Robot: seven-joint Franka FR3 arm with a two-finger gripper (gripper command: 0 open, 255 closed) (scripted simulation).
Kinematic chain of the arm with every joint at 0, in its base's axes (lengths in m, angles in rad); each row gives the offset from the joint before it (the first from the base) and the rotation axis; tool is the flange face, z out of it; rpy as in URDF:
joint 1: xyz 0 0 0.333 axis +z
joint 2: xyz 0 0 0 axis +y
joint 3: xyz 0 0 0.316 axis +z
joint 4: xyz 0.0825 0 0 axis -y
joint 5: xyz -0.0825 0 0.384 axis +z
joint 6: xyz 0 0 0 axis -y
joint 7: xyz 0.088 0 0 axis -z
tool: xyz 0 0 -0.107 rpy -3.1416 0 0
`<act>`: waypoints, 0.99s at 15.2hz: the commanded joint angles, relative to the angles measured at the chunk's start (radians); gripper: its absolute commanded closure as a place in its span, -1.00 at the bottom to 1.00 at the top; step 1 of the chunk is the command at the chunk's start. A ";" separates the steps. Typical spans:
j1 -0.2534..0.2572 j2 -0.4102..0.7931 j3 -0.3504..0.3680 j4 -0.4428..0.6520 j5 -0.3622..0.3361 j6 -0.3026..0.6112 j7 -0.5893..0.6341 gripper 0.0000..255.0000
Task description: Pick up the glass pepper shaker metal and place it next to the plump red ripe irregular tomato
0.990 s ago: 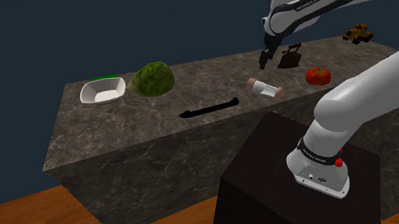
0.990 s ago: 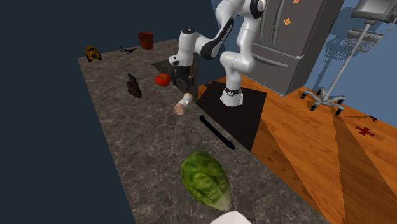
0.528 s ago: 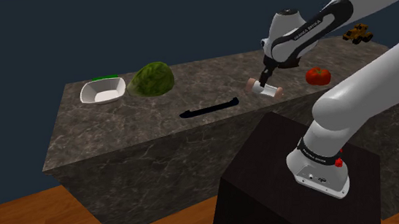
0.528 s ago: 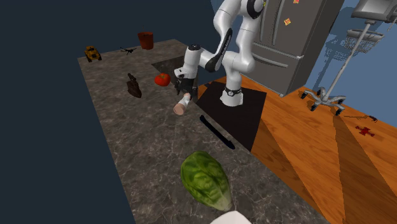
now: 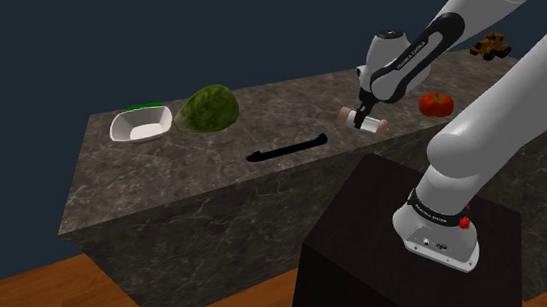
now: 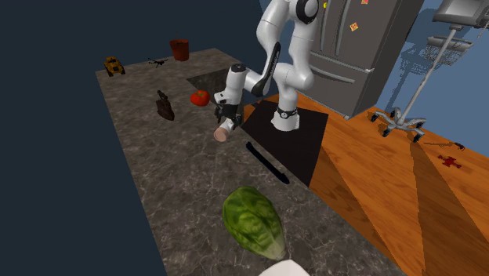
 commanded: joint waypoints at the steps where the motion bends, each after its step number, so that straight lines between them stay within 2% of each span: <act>1: -0.002 0.016 -0.001 0.002 -0.004 0.015 0.003 -1.00; 7: -0.002 0.016 -0.001 0.002 -0.003 0.015 0.003 -1.00; 8: -0.002 0.016 -0.001 0.002 -0.003 0.015 0.003 1.00; 15: -0.002 0.016 -0.001 0.002 -0.003 0.015 0.003 1.00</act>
